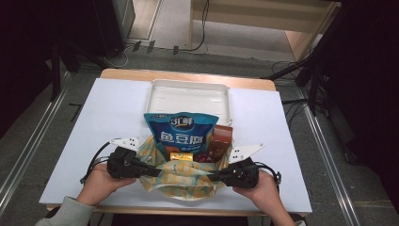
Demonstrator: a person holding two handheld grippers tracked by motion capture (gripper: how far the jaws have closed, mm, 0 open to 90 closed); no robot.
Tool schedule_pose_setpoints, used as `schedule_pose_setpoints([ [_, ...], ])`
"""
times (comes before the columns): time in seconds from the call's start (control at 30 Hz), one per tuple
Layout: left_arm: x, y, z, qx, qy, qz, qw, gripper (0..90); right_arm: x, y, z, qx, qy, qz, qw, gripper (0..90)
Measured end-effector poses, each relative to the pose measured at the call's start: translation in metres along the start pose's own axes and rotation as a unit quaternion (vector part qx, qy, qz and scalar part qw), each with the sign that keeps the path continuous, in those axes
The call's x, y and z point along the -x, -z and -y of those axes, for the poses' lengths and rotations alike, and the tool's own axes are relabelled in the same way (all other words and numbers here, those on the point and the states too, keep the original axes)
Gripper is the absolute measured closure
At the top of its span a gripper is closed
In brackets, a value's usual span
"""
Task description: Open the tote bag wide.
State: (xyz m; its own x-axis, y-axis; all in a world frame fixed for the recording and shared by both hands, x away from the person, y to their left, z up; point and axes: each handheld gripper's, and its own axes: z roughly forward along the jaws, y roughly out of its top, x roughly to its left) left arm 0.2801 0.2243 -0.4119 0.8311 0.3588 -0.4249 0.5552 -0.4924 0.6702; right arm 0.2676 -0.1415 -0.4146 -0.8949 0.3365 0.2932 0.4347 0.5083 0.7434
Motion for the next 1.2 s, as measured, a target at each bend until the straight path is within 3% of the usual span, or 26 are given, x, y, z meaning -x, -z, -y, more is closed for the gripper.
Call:
schedule_pose_setpoints([
  [0.27,-0.006,-0.006,0.008,0.012,0.005,0.008,0.9999,89.2,0.004,-0.007,0.009,-0.006,-0.001,0.001,1.0000,88.6],
  [0.67,-0.017,-0.014,0.014,0.002,0.024,0.011,0.9997,88.9,0.014,-0.016,0.022,-0.004,0.014,-0.006,0.9999,89.6],
  [1.0,-0.024,-0.019,0.016,-0.014,0.035,0.003,0.9993,88.9,0.022,-0.022,0.028,-0.015,0.008,-0.013,0.9998,89.8],
  [1.2,-0.030,-0.018,0.019,-0.011,0.042,0.001,0.9990,87.4,0.027,-0.027,0.030,-0.017,0.007,-0.020,0.9996,89.8],
])
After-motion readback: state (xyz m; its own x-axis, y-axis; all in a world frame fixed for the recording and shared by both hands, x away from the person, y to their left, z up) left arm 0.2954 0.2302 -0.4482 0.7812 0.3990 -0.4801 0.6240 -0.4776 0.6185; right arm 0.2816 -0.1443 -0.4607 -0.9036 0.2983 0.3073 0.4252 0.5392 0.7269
